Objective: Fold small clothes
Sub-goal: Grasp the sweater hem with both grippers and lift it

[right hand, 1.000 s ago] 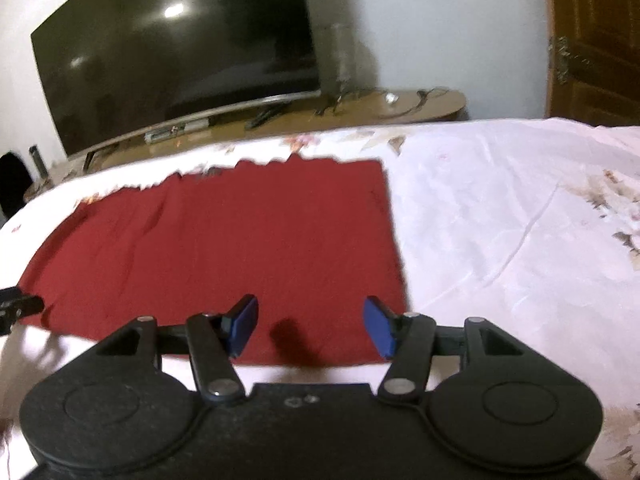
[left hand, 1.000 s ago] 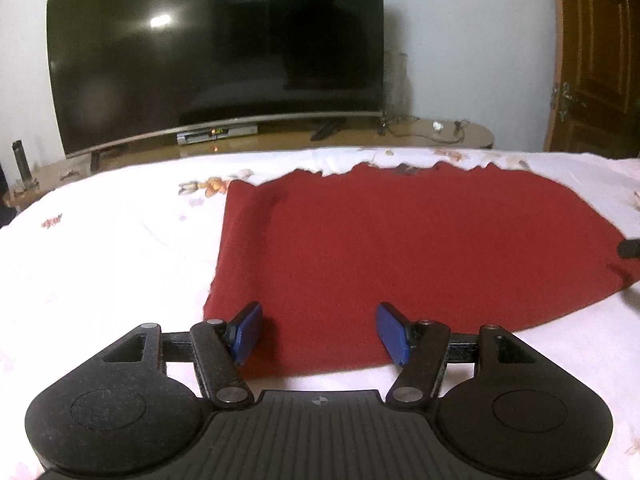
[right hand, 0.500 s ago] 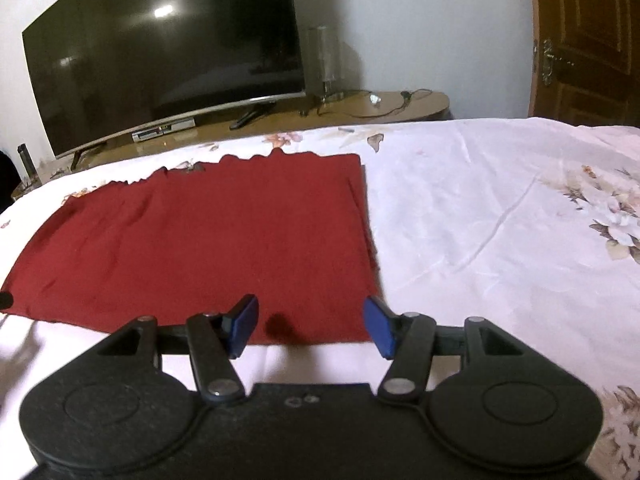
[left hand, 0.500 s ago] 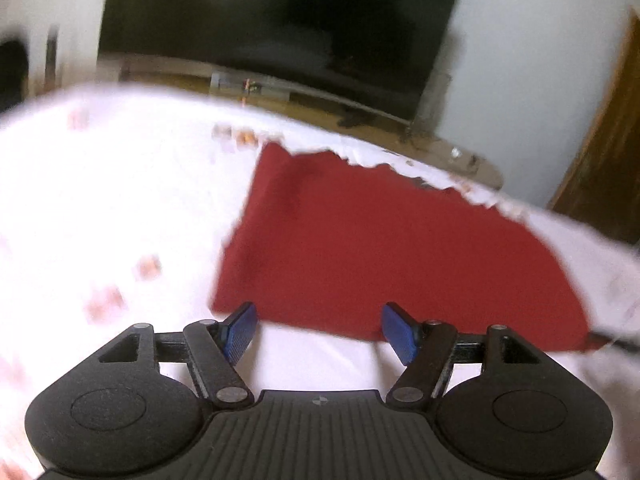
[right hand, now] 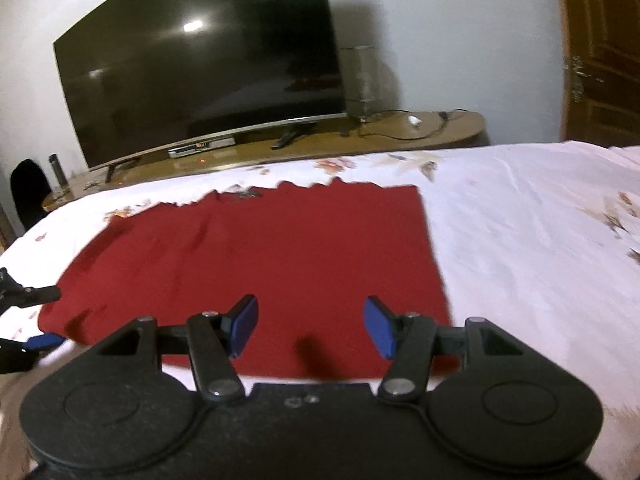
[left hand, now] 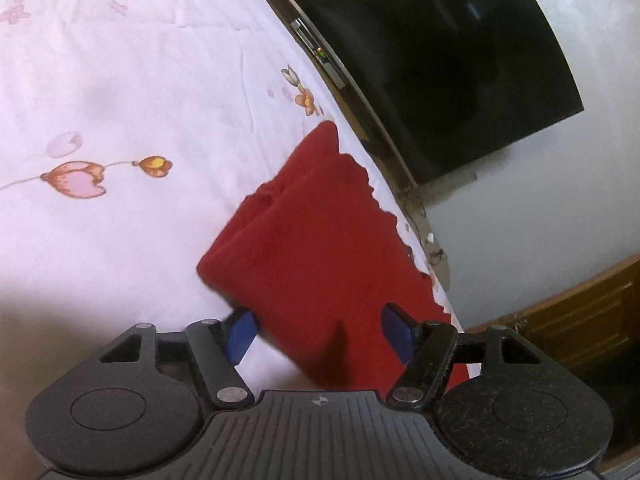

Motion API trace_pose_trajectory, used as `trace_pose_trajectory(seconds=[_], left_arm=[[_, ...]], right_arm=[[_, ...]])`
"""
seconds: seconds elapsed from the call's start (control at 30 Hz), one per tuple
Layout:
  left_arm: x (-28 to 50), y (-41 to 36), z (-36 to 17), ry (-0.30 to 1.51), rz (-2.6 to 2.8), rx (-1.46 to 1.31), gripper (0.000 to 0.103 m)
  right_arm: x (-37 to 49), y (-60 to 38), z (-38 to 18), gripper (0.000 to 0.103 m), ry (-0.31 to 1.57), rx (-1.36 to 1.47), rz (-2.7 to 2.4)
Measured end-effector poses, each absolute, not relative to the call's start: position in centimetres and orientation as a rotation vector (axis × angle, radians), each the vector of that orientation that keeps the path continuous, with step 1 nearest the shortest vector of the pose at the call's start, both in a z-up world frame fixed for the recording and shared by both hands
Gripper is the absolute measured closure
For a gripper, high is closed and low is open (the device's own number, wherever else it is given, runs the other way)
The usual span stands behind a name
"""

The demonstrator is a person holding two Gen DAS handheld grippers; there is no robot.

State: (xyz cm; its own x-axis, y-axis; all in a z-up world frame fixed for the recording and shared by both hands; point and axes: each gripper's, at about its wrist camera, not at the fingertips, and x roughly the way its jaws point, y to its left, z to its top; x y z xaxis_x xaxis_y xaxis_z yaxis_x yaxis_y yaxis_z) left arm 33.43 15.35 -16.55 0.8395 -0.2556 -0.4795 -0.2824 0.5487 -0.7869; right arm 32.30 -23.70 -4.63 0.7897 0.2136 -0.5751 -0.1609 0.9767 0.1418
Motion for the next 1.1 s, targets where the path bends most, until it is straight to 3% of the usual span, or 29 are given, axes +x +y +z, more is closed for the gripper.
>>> trace_pose_trajectory(seconds=[0.27, 0.43, 0.5, 0.57, 0.6, 0.63, 0.77, 0.87, 1.1], left_arm=[[34.9, 15.7, -16.5, 0.527, 0.051, -1.053, 0.034], [36.2, 15.6, -16.2, 0.528, 0.065, -1.026, 0.035], [36.4, 15.4, -15.9, 0.531, 0.074, -1.004, 0.035], [36.1, 15.5, -15.9, 0.528, 0.089, -1.001, 0.055], [36.1, 15.7, -16.3, 0.539, 0.100, -1.009, 0.074], [36.2, 16.2, -17.1, 0.550, 0.099, -1.046, 0.087], [36.2, 17.0, -17.8, 0.551, 0.052, -1.053, 0.094], [35.5, 17.0, -16.7, 0.488, 0.012, -1.052, 0.095], [36.8, 17.3, -18.0, 0.539, 0.024, -1.047, 0.094]], right_arm=[[37.2, -19.9, -4.7, 0.056, 0.616, 0.043, 0.300], [39.6, -17.8, -5.3, 0.079, 0.644, 0.021, 0.348], [40.4, -16.9, -5.4, 0.080, 0.648, 0.012, 0.367], [41.0, -16.1, -5.7, 0.081, 0.650, 0.005, 0.387], [41.1, -15.7, -5.8, 0.082, 0.653, 0.000, 0.397], [41.2, -15.3, -6.0, 0.082, 0.656, -0.006, 0.406], [41.8, -14.0, -7.9, 0.084, 0.710, -0.057, 0.404], [41.7, -14.1, -8.6, 0.084, 0.694, -0.061, 0.403], [41.3, -13.9, -8.9, 0.084, 0.670, -0.095, 0.409]])
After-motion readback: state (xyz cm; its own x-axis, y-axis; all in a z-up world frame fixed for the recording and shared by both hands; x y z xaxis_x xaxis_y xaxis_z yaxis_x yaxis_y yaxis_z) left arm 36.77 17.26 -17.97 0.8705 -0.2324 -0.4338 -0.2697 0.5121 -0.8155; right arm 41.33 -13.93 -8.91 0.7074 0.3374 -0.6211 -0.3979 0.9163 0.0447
